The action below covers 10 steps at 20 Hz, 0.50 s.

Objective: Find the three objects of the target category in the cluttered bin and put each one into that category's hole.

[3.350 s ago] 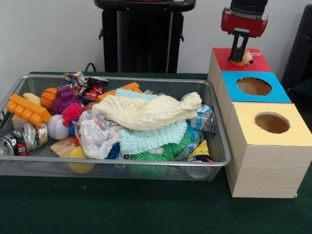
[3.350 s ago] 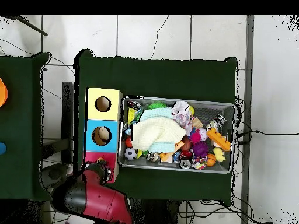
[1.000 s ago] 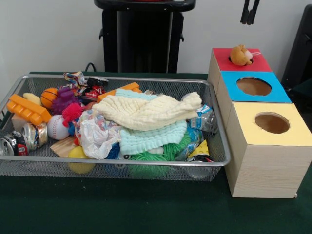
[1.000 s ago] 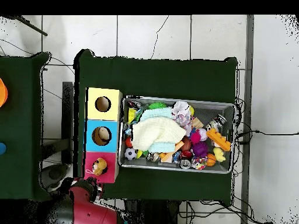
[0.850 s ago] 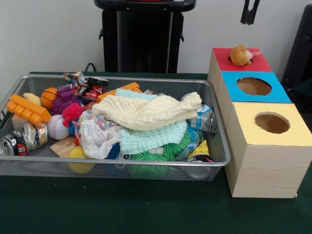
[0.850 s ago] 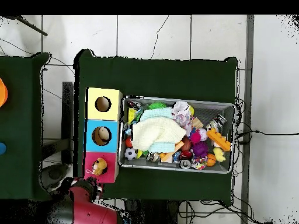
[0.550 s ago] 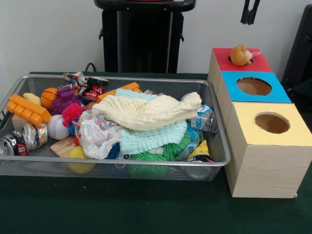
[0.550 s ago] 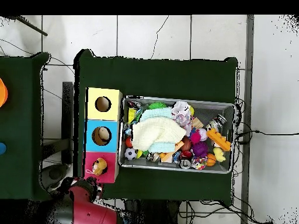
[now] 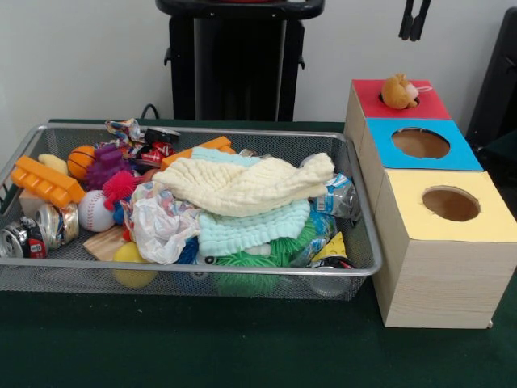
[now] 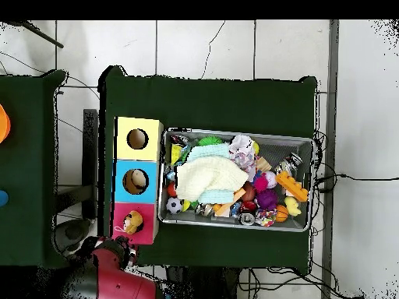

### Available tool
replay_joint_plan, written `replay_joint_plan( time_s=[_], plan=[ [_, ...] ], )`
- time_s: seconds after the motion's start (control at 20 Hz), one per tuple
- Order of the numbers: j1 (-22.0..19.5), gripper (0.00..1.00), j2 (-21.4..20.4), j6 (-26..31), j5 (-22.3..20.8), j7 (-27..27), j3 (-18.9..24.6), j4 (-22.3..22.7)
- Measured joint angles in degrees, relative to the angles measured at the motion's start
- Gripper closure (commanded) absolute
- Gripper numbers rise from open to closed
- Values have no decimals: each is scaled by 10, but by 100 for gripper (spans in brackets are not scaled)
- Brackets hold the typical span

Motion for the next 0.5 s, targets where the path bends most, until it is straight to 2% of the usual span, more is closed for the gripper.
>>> replay_joint_plan(
  time_s=[0.5],
  plan=[
    [32, 100, -6, 20, 0, 3, -36, -13]
  ],
)
